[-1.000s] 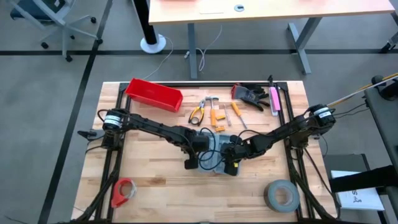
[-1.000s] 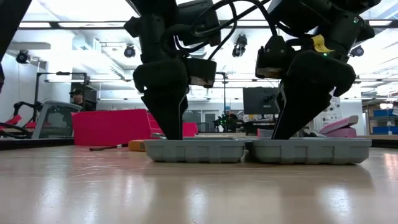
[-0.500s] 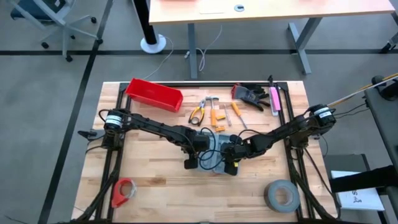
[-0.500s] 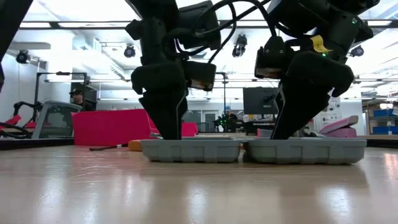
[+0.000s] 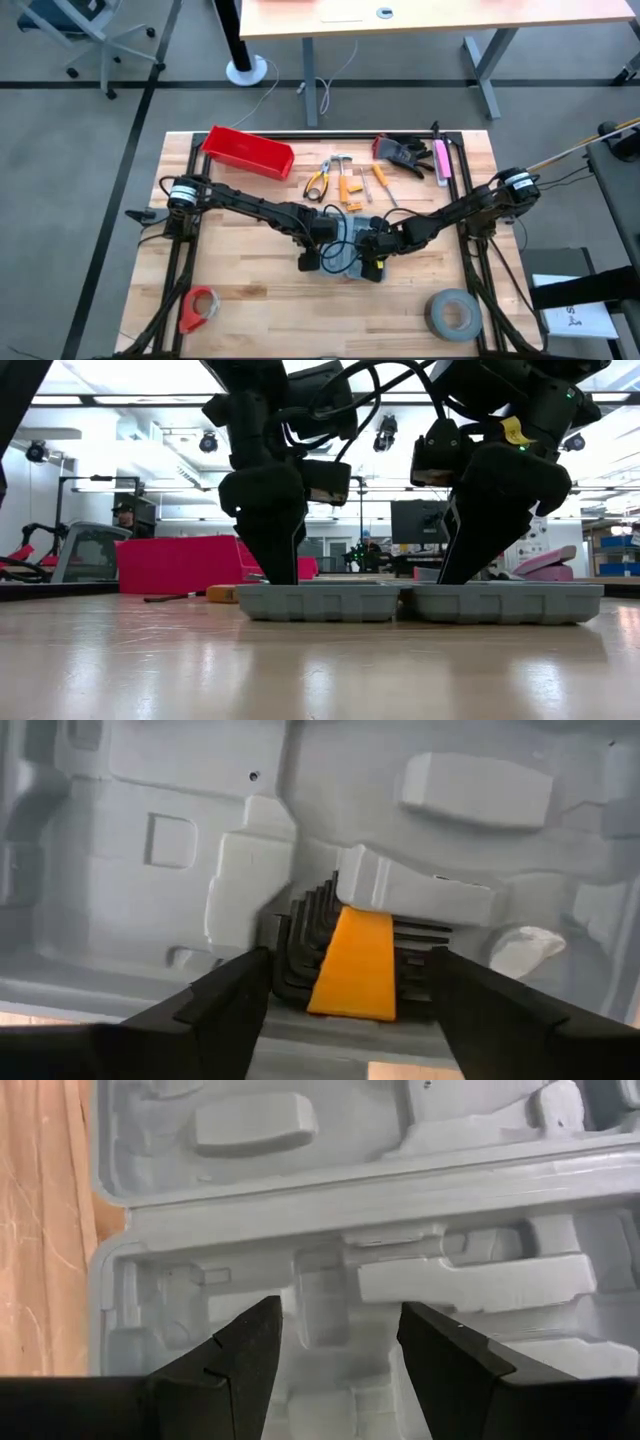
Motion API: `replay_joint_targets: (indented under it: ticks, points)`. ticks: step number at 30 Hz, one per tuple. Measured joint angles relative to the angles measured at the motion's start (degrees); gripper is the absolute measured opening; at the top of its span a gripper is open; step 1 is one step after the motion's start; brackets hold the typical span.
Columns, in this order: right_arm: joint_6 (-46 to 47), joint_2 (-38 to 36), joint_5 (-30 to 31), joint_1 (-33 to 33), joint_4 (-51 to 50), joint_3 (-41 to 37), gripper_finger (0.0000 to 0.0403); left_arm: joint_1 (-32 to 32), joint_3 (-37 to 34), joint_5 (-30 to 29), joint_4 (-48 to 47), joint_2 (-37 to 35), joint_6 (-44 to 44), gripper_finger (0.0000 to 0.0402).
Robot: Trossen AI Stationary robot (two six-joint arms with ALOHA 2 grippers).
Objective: Prefit tool cases
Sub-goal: Remove the yellow hex set from the prefit tool case to the table
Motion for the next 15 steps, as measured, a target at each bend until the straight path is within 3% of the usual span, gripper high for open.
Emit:
replay_joint_targets:
  ticks: [9, 15]
  points:
    - [0.1, 0.0, -0.2, 0.0, 0.1, 0.0, 0.0183, -0.6, -0.3, 0.7, 0.3, 0.0, 0.3, 0.0201]
    - [0.3, 0.0, 0.0, 0.0, 0.3, 0.0, 0.0183, -0.6, 0.0, 1.1, -0.5, -0.9, 0.0, 0.0176]
